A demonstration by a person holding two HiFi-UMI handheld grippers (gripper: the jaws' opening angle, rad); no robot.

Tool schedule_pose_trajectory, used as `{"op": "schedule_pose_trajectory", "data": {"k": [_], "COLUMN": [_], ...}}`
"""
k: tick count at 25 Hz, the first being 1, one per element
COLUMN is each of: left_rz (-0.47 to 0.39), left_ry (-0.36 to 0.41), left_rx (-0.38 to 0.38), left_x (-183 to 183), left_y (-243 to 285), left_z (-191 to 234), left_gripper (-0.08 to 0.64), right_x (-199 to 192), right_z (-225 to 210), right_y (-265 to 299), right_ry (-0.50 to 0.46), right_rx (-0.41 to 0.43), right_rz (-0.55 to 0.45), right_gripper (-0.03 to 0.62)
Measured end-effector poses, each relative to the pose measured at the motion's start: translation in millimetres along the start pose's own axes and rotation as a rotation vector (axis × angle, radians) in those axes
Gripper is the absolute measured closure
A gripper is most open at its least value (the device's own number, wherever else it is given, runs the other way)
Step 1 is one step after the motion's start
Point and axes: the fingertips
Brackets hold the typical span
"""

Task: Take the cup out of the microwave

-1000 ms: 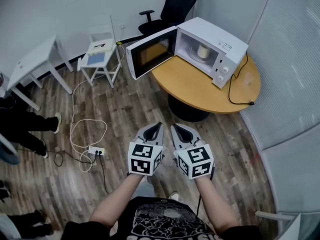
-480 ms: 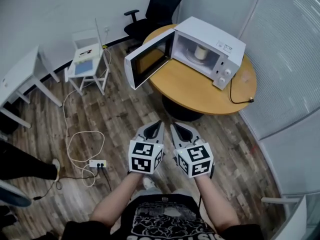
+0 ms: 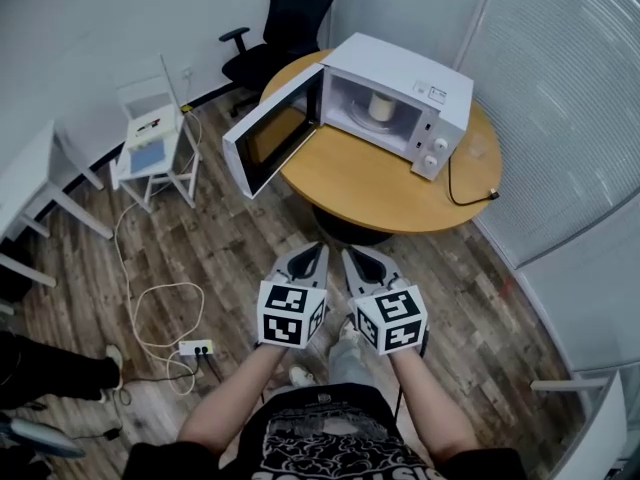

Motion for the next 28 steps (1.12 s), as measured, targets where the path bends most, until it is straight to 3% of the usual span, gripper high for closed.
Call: {"op": "schedule_pose_trajectory", "data": {"k": [8,19,28], "left_rz": [0.019,-0.012,-0.031], "left_ry": [0.022,0.041,0.046], "left_rx": [0.030,0.025,0.044], "left_x": [4,24,31], "left_y": [74,200,252], "left_z": [14,6,5], "left_gripper": [0.554,0.554,0.554], "right_x": [8,23,32], "right_z": [-58,-170,-224], "right_y": [53,101,113], "right_ry": [-0.005,0.036,0.053], "right_rx": [0.037,0.035,0.036], "right_rz": [-0.020,-0.034,-0.051], "right_gripper": [0.577,0.577,0.577]}}
Point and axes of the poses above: the fingertips, and each gripper's own axes: y forward along the fingers, z to its left, x out of its top, and after that the axes turned 13 degrees about -z, right-handed
